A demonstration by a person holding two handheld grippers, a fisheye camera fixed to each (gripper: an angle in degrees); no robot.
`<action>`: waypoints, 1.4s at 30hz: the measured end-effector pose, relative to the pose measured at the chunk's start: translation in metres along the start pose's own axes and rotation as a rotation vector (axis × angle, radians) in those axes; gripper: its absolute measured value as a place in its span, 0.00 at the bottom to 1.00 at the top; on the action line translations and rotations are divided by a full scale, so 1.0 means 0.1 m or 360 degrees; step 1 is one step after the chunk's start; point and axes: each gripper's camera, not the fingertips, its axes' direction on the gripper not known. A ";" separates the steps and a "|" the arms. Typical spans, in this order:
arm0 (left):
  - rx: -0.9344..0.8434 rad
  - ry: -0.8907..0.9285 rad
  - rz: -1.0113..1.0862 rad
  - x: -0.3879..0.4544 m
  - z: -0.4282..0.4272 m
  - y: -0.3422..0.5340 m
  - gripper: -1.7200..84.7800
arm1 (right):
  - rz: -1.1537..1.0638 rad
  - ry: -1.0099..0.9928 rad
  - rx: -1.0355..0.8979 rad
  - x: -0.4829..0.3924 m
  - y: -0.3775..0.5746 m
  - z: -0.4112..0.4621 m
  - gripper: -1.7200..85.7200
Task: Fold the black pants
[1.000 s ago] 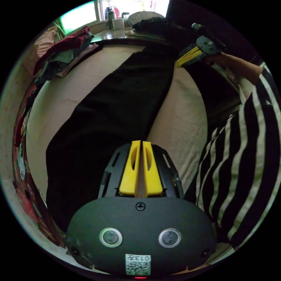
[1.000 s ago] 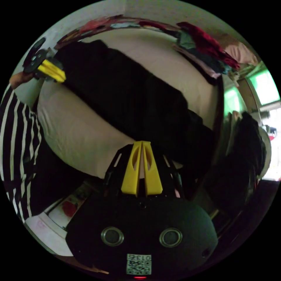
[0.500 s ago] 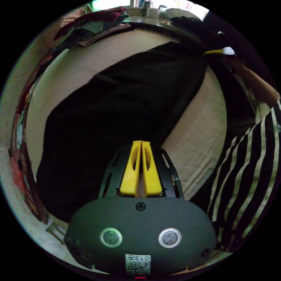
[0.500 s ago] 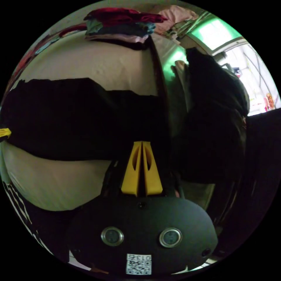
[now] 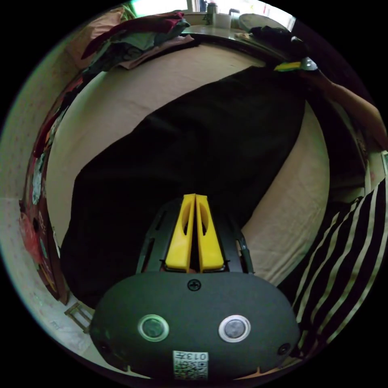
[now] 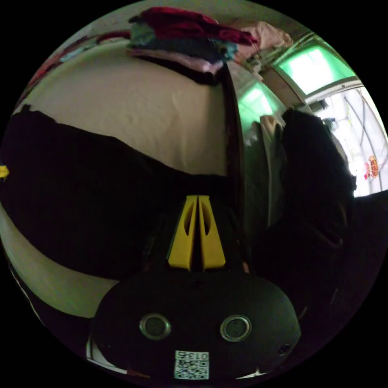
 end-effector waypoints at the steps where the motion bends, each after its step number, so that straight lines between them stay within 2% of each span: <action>1: 0.0008 0.0011 -0.0018 0.00 0.00 0.02 0.02 | 0.0031 -0.0018 -0.0025 0.05 0.04 0.03 0.02; 4: 0.0015 -0.0004 -0.0123 -0.04 -0.06 0.09 0.02 | 0.0134 -0.0026 -0.0022 0.12 0.16 -0.08 0.02; 6: 0.0110 -0.0150 -0.0176 -0.10 -0.24 0.23 0.02 | 0.0135 -0.0006 0.0125 0.08 0.27 -0.24 0.02; 9: 0.0044 -0.0343 -0.0336 -0.40 -0.24 0.51 0.02 | 0.0108 -0.0110 0.0166 -0.05 0.39 -0.32 0.02; 12: -0.0075 -0.0315 -0.0518 -0.83 -0.08 0.91 0.02 | 0.0056 -0.0208 0.0247 -0.22 0.48 -0.34 0.02; 14: -0.0158 -0.0262 -0.0588 -1.03 0.06 1.15 0.02 | -0.0023 -0.0181 0.0142 -0.35 0.50 -0.21 0.02; 19: 0.0035 -0.0130 -0.0620 -1.31 -0.08 1.50 0.02 | 0.0011 -0.0125 -0.0045 -0.35 0.59 -0.02 0.02; 20: 0.0078 -0.0121 -0.0610 -1.36 -0.16 1.50 0.02 | 0.0088 -0.0147 0.0004 -0.29 0.66 -0.06 0.03; 25: 0.0297 -0.0052 -0.0315 -1.38 -0.48 1.12 0.05 | 0.0425 -0.0170 0.0049 0.00 1.24 -0.10 0.04; 30: 0.0458 0.0202 0.0227 -1.07 -0.59 0.01 0.11 | 0.0691 -0.0257 -0.0055 0.26 1.87 0.09 0.10; 36: 0.0452 0.0370 0.0766 -0.38 -0.57 -1.28 0.14 | 0.1000 -0.0513 -0.0041 0.57 2.34 0.33 0.14; 42: 0.0356 0.0436 0.1057 0.10 -0.50 -2.08 0.15 | 0.1157 -0.0728 0.0034 0.72 2.56 0.55 0.16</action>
